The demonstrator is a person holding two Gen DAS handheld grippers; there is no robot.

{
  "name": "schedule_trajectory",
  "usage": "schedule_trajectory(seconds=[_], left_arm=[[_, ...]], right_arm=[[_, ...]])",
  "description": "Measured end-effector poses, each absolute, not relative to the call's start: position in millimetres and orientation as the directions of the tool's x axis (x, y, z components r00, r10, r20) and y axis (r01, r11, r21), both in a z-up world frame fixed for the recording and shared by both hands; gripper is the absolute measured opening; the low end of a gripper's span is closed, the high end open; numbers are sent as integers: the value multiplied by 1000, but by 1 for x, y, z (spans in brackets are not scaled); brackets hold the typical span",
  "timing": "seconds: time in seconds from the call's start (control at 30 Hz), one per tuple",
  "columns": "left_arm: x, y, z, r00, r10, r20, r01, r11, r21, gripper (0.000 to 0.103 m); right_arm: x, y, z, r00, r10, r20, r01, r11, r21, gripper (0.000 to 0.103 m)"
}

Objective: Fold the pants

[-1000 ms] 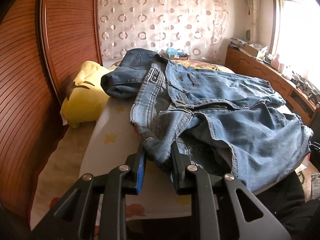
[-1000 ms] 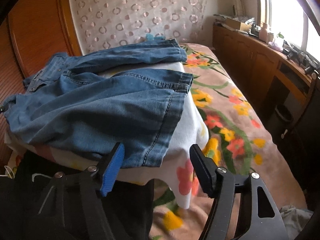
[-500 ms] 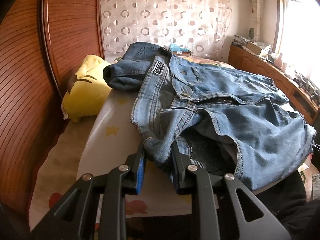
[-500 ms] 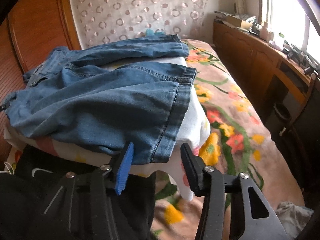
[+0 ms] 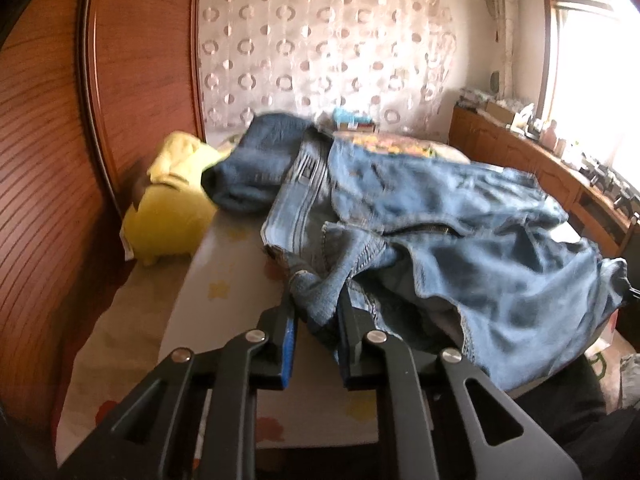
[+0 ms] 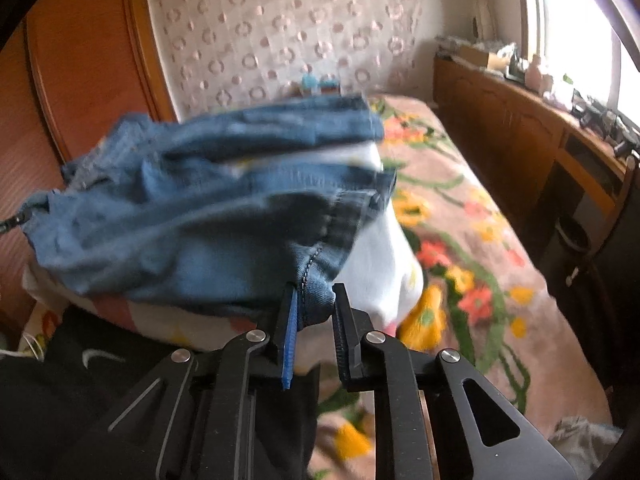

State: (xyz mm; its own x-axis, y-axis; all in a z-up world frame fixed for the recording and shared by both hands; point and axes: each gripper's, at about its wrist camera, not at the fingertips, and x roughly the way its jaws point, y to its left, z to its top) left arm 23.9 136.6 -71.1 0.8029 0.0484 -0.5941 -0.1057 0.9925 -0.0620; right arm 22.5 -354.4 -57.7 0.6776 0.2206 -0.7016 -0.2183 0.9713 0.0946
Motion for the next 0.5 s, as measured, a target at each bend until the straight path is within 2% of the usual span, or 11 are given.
schedule_trajectory(seconds=[0.27,0.3,0.33,0.5], left_arm=[[36,128,-21,868,39,-495,-79,995,-59,10],[39,129,-15,875,40,-482,-79,995,-61,10],[43,130,-10,880,39,-473,-78,995,-62,10],[64,136,7,894,40,-446,-83,993,-78,10]], right_arm=[[50,-358,16,814,218,-539,-225,973,54,12],[55,-359,24,829,214,-517,-220,974,50,8],[60,-361,33,842,212,-496,-216,975,50,8],[91,-363,58,877,204,-434,-215,976,25,7]])
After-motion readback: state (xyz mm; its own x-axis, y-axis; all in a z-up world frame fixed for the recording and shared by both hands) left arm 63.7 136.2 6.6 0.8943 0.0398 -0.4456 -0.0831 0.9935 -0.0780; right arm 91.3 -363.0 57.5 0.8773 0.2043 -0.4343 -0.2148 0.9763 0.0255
